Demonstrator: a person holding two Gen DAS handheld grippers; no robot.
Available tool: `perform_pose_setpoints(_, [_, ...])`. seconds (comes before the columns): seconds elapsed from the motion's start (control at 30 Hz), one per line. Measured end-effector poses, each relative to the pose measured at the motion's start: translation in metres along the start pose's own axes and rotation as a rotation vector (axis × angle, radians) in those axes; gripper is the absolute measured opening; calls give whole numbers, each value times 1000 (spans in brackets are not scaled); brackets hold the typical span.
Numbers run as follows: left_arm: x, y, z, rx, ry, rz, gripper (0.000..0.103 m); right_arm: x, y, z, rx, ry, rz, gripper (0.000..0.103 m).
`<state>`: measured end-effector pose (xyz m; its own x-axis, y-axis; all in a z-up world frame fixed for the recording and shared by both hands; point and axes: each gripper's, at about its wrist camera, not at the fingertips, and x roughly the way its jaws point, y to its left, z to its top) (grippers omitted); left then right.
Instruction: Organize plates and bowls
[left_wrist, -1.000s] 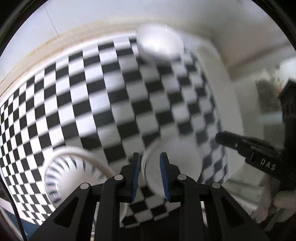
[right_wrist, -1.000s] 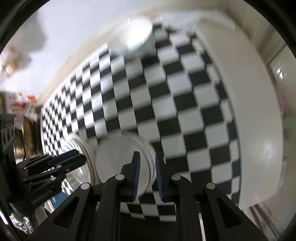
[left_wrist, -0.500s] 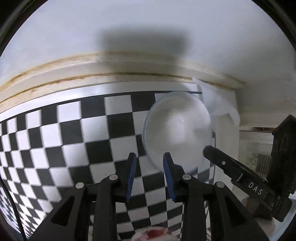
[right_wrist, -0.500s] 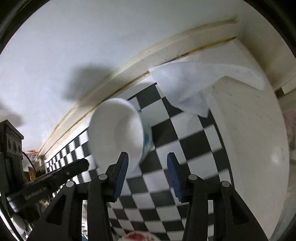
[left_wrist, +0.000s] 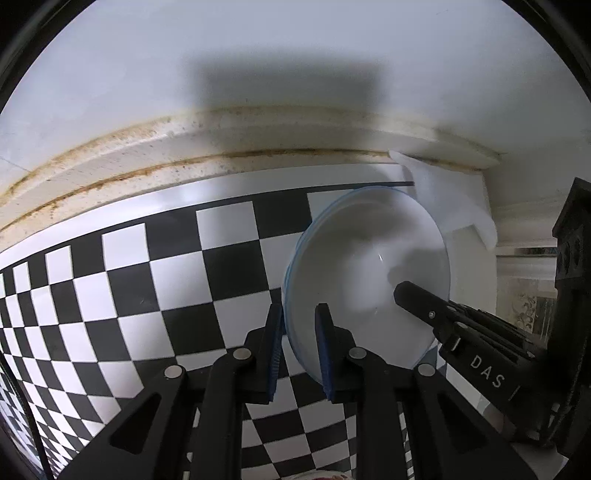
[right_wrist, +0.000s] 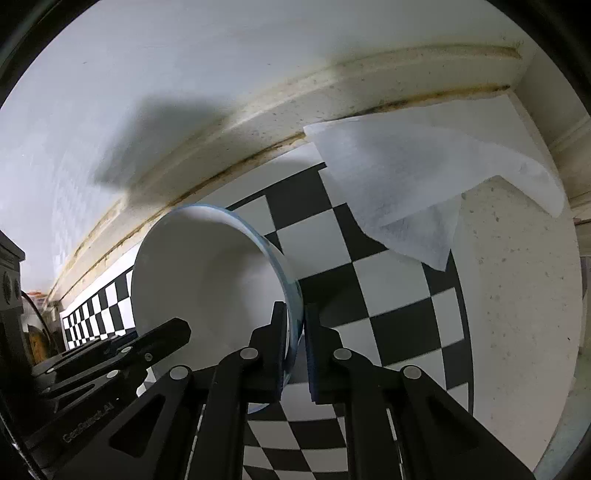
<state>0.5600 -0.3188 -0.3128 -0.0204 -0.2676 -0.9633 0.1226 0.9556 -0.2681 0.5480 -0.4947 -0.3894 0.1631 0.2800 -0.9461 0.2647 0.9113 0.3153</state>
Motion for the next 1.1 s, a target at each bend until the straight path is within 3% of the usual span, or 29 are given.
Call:
perform_pose_setpoints(0.33, [-72,-13,-48,55,-92,-11,15,-66,25,-54,-39,-84,39,10])
perform_pose_setpoints(0.63, [-136,-12,-118,123,-165,-7,15,-133,36,-136,-66,-155,56,11])
perform_pose_setpoints(0.87, [-147,-14,-166,145,-157,-19,15,-160,36,-195,-73,-172,52,11])
perform_pose_setpoints(1.1, [-131,-9,-208,145,-103,-33,15,-148,24,-243,-61,-133,38,11])
